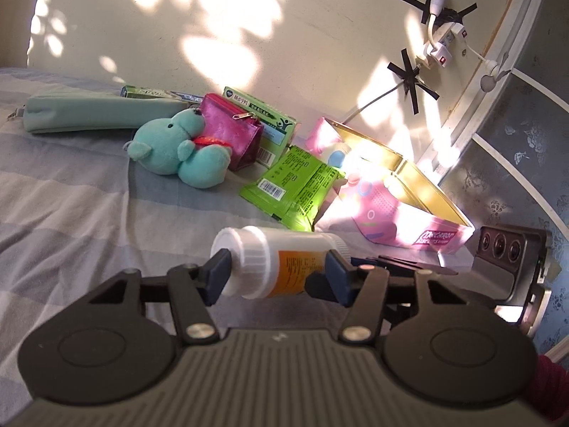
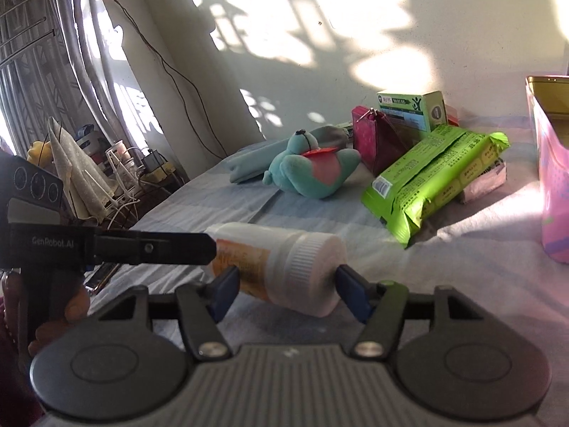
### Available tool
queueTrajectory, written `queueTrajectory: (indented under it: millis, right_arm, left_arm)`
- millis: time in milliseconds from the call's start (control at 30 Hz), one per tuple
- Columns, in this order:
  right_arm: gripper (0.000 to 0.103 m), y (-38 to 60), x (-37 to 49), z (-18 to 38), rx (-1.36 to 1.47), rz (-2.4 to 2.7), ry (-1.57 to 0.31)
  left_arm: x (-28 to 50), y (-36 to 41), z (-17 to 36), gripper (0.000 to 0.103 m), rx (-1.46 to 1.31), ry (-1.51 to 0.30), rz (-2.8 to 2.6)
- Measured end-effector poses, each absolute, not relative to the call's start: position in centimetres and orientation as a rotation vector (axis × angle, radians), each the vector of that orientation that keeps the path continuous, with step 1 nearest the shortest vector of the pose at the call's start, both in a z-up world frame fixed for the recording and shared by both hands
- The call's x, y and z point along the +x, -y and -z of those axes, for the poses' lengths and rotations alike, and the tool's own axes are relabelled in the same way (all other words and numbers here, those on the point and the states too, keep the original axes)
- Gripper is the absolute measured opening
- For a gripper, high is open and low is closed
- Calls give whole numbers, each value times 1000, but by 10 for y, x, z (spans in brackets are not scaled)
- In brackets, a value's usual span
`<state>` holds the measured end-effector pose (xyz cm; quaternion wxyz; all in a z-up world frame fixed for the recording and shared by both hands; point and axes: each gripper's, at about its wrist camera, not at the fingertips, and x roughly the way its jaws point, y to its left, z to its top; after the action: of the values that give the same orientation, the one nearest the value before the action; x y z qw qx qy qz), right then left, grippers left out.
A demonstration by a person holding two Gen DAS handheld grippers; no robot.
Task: Organize objects
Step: 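Carry the pill bottle into the pink tin and open the left tool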
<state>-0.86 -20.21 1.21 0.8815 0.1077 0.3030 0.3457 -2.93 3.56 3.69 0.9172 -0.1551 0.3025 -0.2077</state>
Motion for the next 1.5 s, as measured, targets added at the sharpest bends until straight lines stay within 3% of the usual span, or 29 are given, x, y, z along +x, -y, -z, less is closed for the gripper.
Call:
queueTrajectory:
  millis: [400, 800, 900, 967, 1167, 1333, 1500]
  right_arm:
    - [61, 309, -14, -69, 236, -453, -380]
    - [62, 410, 16, -36, 273, -225, -394]
    - [66, 407, 17, -31, 230, -191, -370]
    - [75, 403, 14, -29, 208, -181, -348]
    - [75, 403, 7, -31, 217, -131, -320]
    - [64, 398, -11, -38, 245, -126, -288]
    - [59, 372, -34, -42, 240, -146, -268]
  left_arm:
    - [33, 93, -88, 59, -152, -483, 622]
    - [100, 201, -58, 59, -130, -581, 707]
    - [106, 209, -54, 59, -132, -597, 689]
    - [108, 211, -53, 59, -136, -609, 668]
    - [93, 209, -59, 61, -77, -570, 561]
    - [67, 194, -61, 62, 5, -548, 455]
    - [44, 165, -55, 65, 68, -538, 315]
